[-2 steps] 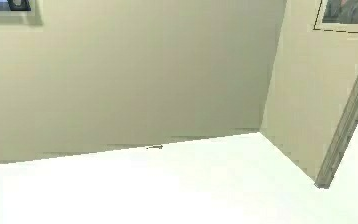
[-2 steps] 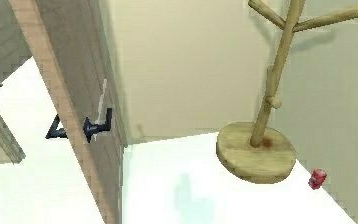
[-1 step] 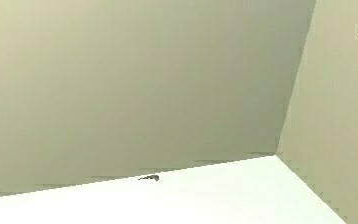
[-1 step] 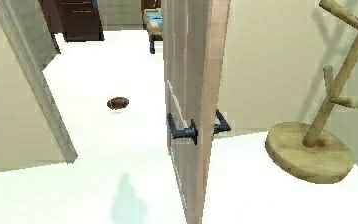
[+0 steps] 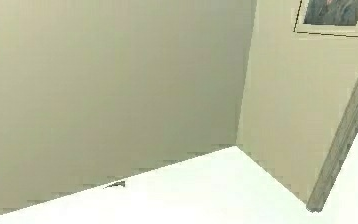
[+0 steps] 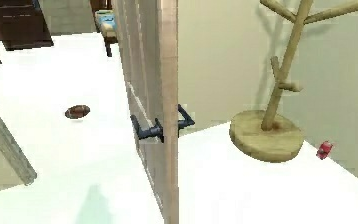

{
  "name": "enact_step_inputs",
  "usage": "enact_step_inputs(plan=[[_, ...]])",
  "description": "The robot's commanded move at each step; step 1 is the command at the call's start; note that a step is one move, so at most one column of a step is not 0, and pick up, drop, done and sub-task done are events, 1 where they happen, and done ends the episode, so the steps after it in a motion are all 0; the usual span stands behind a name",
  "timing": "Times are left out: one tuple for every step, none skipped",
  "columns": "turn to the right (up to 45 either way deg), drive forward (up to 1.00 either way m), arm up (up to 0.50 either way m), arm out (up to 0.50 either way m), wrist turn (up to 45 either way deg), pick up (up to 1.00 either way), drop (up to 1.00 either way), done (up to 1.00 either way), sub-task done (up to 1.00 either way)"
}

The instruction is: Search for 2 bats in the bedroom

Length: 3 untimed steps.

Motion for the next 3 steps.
enact_step_inputs(plan=[[0.0, 0.35, 0.0, 0.0, 0.0, 0.0, 0.0, 0.0, 0.0], [45.0, 0.0, 0.0, 0.0, 0.0, 0.0, 0.0, 0.0, 0.0], [30.0, 0.0, 0.0, 0.0, 0.0, 0.0, 0.0, 0.0, 0.0]])
